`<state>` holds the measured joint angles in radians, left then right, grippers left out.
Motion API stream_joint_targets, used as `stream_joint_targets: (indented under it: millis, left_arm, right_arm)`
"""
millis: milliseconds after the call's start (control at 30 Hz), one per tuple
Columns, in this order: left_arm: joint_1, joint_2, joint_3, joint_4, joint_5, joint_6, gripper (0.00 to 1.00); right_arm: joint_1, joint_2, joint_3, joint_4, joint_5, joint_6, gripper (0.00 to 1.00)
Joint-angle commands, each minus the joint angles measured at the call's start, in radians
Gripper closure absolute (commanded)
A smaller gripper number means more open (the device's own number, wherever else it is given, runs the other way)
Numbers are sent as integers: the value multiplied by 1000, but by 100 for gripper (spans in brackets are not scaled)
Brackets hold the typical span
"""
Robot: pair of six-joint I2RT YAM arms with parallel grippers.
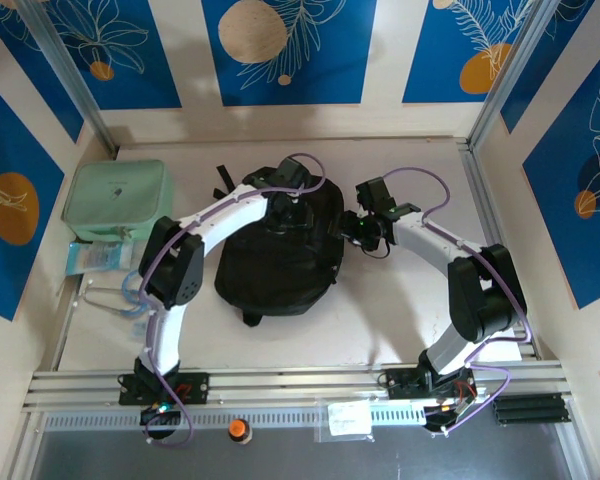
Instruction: Pack books, pencil case, and school supplies into a backpack
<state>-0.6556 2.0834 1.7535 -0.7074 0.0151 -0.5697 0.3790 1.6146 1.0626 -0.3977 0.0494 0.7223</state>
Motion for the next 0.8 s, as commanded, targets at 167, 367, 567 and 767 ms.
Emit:
stream_joint_targets:
  millis: [167,367,567,767]
  left_arm:
    - [-40,100,116,-128,-94,-10,60]
    - [-46,124,141,-135,-106,-20,80]
    - [-46,59,125,-105,-93,-24,99]
    - [-47,-29,74,-67,-81,-12,100]
  right_arm:
    - [-3,13,-29,20,1,5,38]
    - [-3,16,-35,23,-2,5,38]
    - [0,12,-45,27,-3,8,38]
    - [0,29,-47,30,-12,11,39]
